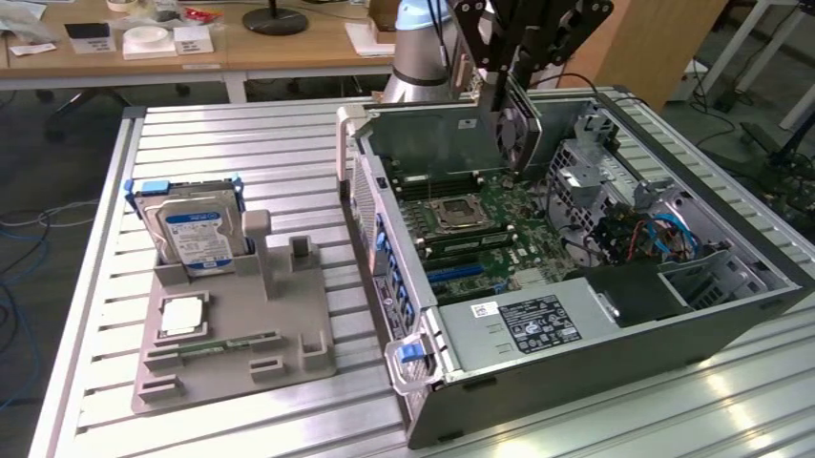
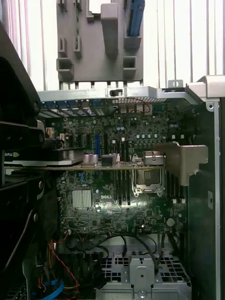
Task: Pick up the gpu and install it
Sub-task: 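Pick up the gpu and move the gpu toward the slot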
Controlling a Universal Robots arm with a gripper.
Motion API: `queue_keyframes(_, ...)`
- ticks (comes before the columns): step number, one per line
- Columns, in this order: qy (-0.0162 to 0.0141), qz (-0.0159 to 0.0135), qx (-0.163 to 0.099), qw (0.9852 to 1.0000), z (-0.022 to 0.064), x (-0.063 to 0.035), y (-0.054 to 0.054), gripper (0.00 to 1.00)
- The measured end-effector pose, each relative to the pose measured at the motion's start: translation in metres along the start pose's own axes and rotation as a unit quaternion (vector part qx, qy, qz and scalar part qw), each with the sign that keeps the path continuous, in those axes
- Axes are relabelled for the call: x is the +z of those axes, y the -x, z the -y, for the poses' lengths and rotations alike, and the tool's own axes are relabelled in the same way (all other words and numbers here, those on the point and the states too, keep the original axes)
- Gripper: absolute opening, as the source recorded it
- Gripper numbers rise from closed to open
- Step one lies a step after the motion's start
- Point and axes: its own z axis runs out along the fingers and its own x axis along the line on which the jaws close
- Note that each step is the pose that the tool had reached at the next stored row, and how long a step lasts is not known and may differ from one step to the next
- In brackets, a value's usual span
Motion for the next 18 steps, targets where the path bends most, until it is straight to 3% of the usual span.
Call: queue_keyframes(18,0.0000,0.0000,0.000,1.0000,-0.0002,0.0001,0.0032,0.27)
